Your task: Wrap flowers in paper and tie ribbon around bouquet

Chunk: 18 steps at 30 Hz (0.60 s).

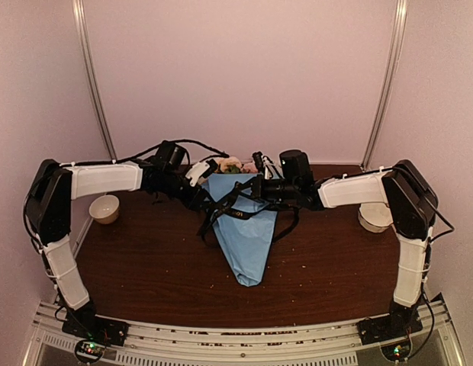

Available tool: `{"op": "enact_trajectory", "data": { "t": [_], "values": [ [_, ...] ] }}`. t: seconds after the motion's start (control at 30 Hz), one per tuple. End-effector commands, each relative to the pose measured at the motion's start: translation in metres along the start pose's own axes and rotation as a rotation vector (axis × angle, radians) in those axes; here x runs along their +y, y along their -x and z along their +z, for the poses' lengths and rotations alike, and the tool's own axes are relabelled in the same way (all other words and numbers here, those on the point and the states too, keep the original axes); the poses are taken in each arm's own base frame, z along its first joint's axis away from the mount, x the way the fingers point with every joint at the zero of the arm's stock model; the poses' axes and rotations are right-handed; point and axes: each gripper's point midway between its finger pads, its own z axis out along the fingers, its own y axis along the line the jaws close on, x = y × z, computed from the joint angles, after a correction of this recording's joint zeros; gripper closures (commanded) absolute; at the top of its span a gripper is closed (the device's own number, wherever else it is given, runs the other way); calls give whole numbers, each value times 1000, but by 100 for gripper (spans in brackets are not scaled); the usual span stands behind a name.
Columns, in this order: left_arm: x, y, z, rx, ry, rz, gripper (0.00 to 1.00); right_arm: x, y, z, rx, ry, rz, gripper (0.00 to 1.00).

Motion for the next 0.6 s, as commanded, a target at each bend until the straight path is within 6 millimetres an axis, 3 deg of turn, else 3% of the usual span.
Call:
{"op": "enact_trajectory", "data": {
  "t": [0.0, 0.17, 0.33, 0.47, 0.57],
  "values": [
    [-4, -18, 2, 58, -4, -2, 56, 2, 7, -4, -35, 3, -1, 100],
    [-10, -41, -12, 10, 35, -18, 57, -1, 3, -4, -27, 5, 8, 100],
    [11, -74, 10, 79, 132, -14, 51, 2, 5, -3, -27, 18, 11, 100],
    [8, -67, 23, 28, 89, 9, 39, 3, 4, -4, -25, 21, 10, 100],
    [17, -63, 31, 21, 124, 9, 38, 3, 3, -4, -21, 21, 12, 100]
  ]
}}
